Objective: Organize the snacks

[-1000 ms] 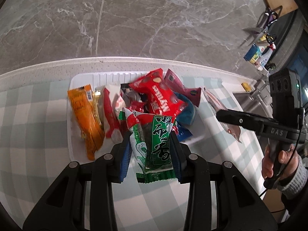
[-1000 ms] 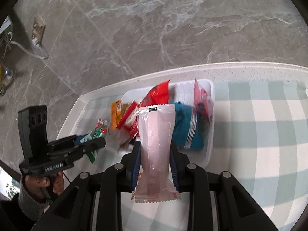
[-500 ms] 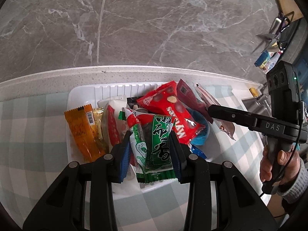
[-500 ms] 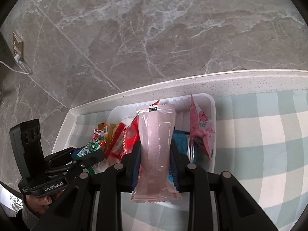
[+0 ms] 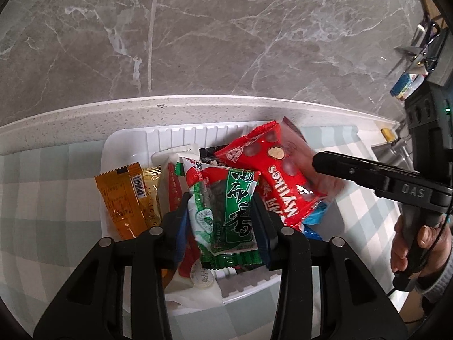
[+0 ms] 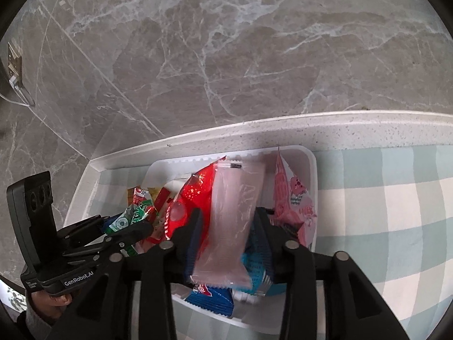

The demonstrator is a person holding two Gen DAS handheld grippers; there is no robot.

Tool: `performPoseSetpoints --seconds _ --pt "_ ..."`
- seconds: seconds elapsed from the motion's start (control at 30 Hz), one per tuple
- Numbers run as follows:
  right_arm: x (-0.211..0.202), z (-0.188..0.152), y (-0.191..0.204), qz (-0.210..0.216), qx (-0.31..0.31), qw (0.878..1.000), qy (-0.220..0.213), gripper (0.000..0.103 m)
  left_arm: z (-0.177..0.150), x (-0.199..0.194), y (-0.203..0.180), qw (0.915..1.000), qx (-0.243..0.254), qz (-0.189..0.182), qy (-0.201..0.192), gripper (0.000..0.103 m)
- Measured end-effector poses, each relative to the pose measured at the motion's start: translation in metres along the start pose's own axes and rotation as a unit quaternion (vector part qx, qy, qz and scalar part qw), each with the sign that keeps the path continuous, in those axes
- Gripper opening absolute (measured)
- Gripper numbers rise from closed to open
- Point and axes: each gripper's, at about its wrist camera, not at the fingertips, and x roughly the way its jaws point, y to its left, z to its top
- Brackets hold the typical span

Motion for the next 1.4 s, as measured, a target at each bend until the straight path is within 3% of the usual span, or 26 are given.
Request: performPoseSetpoints --seconds 0.13,0.73,0.87,0.97,1.13,1.23,1.4 --pt "-0.004 -0.002 0.004 -0.008 -0.012 1.000 -0.007 0.050 0.000 0.003 -0.002 0.9999 0.005 0.010 -0.002 0.044" --pt "-0.048 -0.026 0.019 -0.008 -0.032 0.998 -0.044 0.058 -0.004 -0.034 -0.022 0.9982 0.029 0.037 -0.038 0.055" --pt "-0.064 -0.037 0.024 -0.005 -0.036 0.998 -0.050 0.059 -0.009 -0.049 -0.032 0.9970 0.036 0.046 -0.050 0.070" --pt "-0.077 -0.048 0.032 -0.011 -0.048 0.997 -0.057 0.064 -0.015 -0.063 -0.040 0.9960 0.043 0.051 -0.059 0.072" --pt "-0.104 -0.070 0.045 -0.031 -0.075 0.994 -0.079 0.076 -0.026 -0.090 -0.058 0.9939 0.057 0.055 -0.077 0.095" --pt "-0.125 -0.083 0.053 -0.046 -0.093 0.990 -0.099 0.091 -0.034 -0.107 -0.071 0.9927 0.065 0.055 -0.086 0.095" --pt "-0.163 -0.105 0.064 -0.072 -0.117 0.981 -0.137 0.097 -0.051 -0.137 -0.096 0.9897 0.084 0.058 -0.100 0.098"
